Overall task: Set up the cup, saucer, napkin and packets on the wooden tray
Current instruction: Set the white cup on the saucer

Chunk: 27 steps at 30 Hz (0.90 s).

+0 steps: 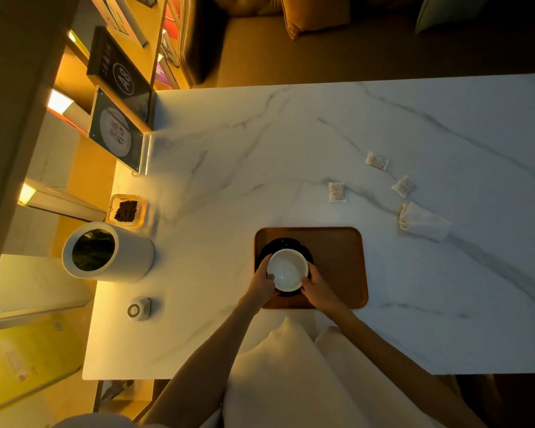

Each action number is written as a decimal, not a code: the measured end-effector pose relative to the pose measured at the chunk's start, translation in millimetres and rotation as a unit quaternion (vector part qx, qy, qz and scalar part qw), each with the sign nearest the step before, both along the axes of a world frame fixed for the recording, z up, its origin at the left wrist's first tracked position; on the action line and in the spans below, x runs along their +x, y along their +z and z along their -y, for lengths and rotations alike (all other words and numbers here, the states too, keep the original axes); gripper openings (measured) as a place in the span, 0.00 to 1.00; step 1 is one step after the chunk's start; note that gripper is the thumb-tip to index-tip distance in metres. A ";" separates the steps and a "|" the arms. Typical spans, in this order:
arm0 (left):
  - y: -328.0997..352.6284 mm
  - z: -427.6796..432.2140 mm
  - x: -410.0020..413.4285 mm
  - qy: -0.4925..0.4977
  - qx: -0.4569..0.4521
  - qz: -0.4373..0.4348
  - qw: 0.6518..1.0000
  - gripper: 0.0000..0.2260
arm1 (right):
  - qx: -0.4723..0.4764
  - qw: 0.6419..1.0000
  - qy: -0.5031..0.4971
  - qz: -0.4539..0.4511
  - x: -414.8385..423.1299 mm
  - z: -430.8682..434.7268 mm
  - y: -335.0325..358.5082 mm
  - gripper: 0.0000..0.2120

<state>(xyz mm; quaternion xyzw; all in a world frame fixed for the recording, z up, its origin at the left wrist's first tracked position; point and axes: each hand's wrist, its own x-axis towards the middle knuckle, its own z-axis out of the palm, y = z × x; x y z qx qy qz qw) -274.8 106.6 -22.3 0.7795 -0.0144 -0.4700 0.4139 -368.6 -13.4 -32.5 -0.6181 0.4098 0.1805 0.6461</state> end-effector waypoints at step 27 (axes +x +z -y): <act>-3.2 -0.4 2.7 -0.013 0.018 0.012 1.000 0.26 | -0.018 1.000 0.018 -0.005 0.4 0.6 2.3 0.25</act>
